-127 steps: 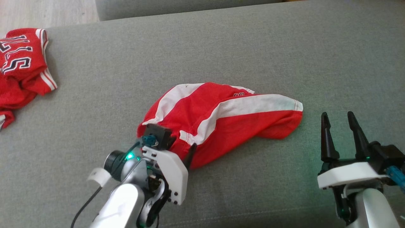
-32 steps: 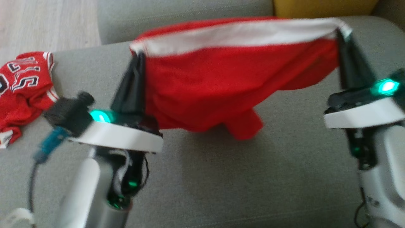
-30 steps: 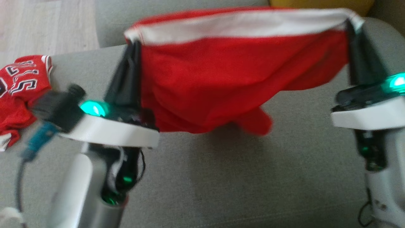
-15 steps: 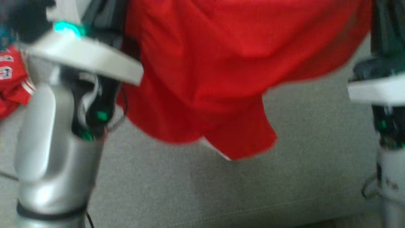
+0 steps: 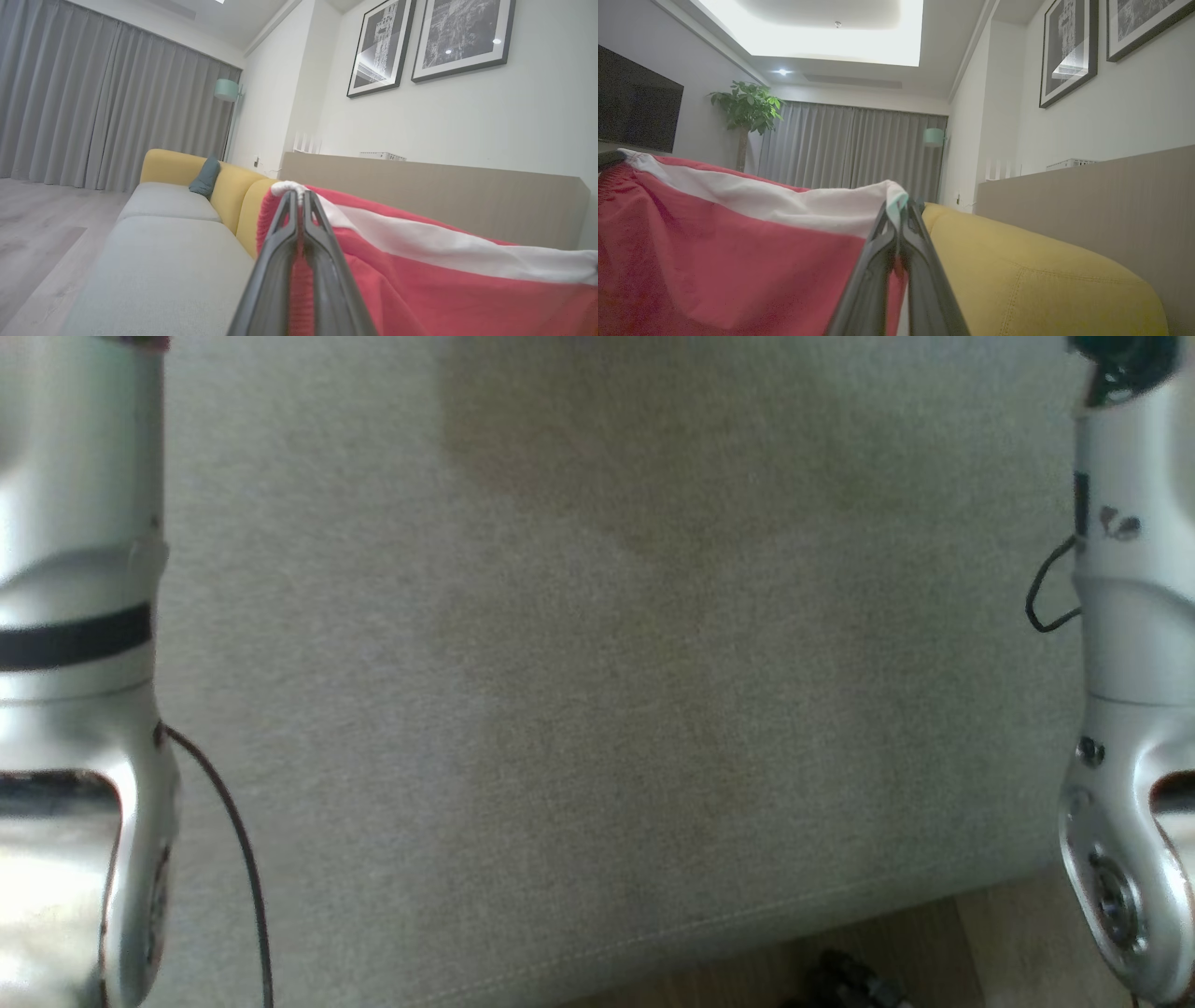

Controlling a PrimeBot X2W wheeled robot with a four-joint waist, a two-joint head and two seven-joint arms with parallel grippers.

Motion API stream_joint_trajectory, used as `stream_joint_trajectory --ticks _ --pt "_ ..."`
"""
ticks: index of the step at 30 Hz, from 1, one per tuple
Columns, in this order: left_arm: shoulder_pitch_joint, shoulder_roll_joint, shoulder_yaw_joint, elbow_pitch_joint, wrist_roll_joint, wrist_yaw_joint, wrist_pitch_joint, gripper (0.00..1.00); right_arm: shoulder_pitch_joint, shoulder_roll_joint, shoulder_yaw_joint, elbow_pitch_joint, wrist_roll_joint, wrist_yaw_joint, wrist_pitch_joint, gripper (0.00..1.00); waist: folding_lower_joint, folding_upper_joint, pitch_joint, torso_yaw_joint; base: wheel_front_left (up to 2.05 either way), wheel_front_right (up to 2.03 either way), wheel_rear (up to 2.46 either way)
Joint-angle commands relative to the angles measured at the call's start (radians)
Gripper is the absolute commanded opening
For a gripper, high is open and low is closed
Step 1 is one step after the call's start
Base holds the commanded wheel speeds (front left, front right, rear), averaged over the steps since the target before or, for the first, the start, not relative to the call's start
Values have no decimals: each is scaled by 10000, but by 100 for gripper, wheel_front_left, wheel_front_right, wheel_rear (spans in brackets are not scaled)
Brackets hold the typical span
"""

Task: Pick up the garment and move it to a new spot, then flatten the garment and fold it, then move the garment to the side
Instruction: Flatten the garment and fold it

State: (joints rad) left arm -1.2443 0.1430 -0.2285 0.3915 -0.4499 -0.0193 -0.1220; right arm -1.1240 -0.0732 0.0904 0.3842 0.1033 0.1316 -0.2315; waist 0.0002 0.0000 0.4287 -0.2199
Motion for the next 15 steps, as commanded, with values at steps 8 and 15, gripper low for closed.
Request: stream_joint_trajectory --ticks 8,15 --pt "1050 134 234 1153 -150 -582 -1231 0 940 226 945 401 954 -9 -295 0 -2 0 1062 -87 0 0 0" --pt "3598 -298 702 -304 -379 -905 -1391 0 3492 227 560 -1194 1119 -9 -300 0 -2 0 656 233 0 0 0"
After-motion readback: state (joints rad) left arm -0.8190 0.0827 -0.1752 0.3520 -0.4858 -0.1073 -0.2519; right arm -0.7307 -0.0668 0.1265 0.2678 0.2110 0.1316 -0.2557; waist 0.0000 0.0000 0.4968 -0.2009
